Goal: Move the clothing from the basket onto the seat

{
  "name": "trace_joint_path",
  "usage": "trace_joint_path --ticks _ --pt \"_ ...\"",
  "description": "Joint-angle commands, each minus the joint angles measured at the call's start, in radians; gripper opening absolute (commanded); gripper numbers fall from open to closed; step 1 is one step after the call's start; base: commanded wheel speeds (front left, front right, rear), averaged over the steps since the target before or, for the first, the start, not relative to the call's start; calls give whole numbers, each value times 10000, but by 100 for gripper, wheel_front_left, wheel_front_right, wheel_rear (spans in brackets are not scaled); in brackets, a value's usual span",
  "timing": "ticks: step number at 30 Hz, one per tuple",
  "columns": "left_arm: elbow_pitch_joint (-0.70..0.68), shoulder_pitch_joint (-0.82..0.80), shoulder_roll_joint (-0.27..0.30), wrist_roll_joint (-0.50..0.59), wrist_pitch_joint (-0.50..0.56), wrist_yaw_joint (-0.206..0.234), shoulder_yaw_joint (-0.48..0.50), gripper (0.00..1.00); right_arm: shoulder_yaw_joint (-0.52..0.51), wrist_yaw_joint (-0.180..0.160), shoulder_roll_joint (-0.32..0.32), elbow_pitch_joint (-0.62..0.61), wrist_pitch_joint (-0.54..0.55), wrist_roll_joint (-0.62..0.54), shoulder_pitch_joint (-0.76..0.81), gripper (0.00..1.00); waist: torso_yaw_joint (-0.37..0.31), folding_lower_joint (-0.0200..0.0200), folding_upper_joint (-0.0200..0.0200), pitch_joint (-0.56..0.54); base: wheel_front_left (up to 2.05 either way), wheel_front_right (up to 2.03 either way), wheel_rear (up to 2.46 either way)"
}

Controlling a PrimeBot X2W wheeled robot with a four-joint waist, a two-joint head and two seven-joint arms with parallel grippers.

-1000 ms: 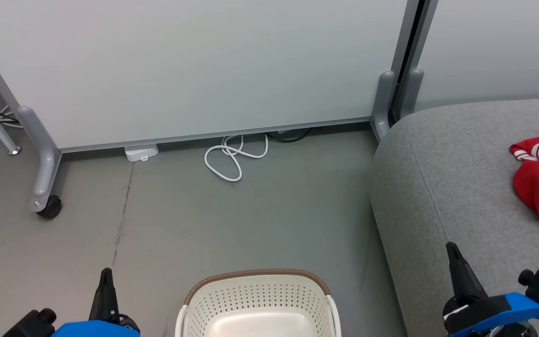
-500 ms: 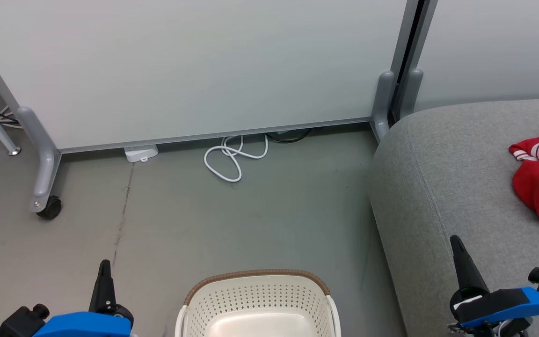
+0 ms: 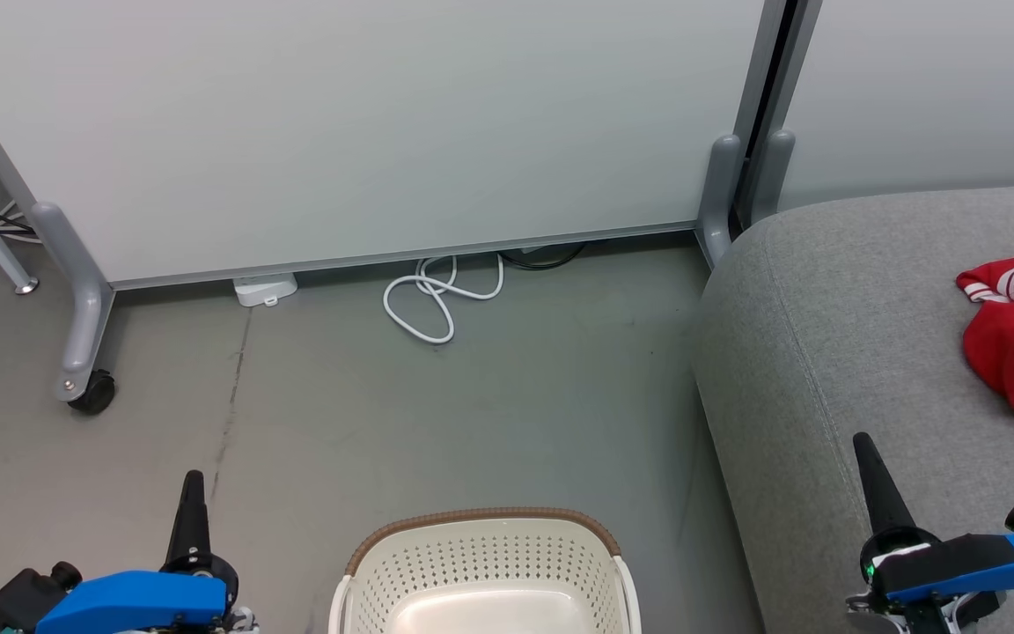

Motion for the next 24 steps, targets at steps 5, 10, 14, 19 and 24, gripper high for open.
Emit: trace_joint_path --ticks 5,10,14,19,24 --pt "-181 -318 12 -586 171 -55 81 0 -65 3 -42 -113 128 711 -276 0 -4 -1 0 -5 0 0 0" --pt "-227 -383 3 -1038 286 -63 121 0 -93 3 -43 -111 210 1235 -310 0 -8 -1 0 -10 0 0 0" --pt "-266 -434 -4 -1381 387 -69 154 0 -117 3 -45 -109 271 1641 -335 0 -11 -1 0 -14 0 0 0" --pt "-312 -493 -12 -1809 513 -78 195 0 -143 3 -45 -108 350 2133 -360 0 -15 -1 0 -19 0 0 0" --pt "-350 -532 -19 -2205 622 -86 233 0 -167 3 -47 -107 422 2588 -397 0 -19 -1 0 -24 0 0 0"
